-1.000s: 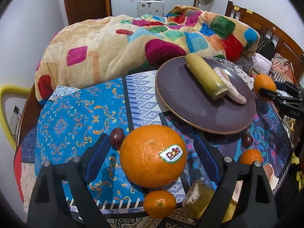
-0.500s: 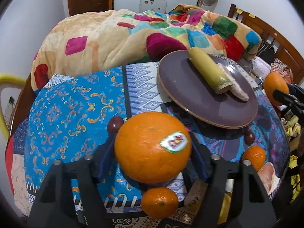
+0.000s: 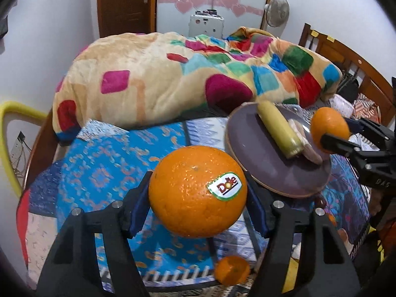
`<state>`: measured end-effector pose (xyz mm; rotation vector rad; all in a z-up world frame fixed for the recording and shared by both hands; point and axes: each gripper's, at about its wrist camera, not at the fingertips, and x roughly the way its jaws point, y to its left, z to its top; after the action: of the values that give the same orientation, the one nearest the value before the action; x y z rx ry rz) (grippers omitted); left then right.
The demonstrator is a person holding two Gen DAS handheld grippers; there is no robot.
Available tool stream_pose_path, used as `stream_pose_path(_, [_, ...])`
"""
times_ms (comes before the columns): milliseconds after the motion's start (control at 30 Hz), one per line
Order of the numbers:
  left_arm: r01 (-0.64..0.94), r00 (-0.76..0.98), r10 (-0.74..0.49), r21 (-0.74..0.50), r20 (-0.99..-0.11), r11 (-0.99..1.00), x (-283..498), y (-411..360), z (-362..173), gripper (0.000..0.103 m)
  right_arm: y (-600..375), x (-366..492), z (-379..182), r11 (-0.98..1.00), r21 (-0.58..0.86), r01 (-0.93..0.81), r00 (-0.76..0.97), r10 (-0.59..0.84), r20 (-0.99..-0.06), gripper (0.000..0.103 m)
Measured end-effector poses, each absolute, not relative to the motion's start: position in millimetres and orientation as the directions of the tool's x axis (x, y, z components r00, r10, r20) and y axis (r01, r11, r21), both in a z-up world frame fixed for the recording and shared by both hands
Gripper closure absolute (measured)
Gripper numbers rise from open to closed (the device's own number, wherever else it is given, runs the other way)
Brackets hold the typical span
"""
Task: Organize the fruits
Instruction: 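Place both oranges onto the brown plate with the left and right tools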
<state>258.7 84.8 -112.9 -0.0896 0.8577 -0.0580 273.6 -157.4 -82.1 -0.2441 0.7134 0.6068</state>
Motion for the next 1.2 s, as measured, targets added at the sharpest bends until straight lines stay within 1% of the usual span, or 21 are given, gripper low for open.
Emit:
stream_pose_path(200, [0.005,0.67,-0.066,-0.085,-0.739,0.996,259.8,97.9,-111.4,0.035,-117.1,293.8,-87.0,0.783,-0.001,-0.622,0.563,0.446,-0.696,0.042])
stream_pose_path(567, [0.018,0.661,-0.089,-0.102,-0.745,0.995,265.8,104.6,-120.3,0.035,-69.2,320.3,-106.6,0.761,-0.067,-0.645,0.523,0.375,-0.765,0.041])
stream_pose_path(800, [0.032,0.656,-0.098,-0.102,-0.749,0.994,267.5,99.6,-122.2,0.035,-67.8,327.3,-120.2,0.76,-0.031,-0.65,0.46,0.361,-0.811,0.041])
stream_pose_path(867, [0.036,0.653,-0.101,-0.102,-0.751,0.994,268.0,97.1,-122.0,0.035,-73.9,325.6,-117.1,0.761,-0.019,-0.649,0.463,0.375,-0.803,0.04])
stream_pose_path(933, [0.037,0.649,-0.105,-0.106,-0.753,0.994,269.0,93.9,-121.6,0.035,-81.7,321.7,-105.7,0.768,-0.029,-0.64,0.497,0.385,-0.778,0.032])
stream_pose_path(1000, [0.043,0.644,-0.112,-0.111,-0.757,0.993,271.1,89.3,-120.7,0.035,-88.7,319.6,-93.4,0.774,-0.023,-0.633,0.516,0.4,-0.757,0.03])
stream_pose_path(1200, [0.073,0.625,-0.147,-0.13,-0.767,0.989,278.8,64.0,-117.0,0.035,-122.7,303.7,-64.1,0.795,-0.025,-0.606,0.575,0.417,-0.704,0.03])
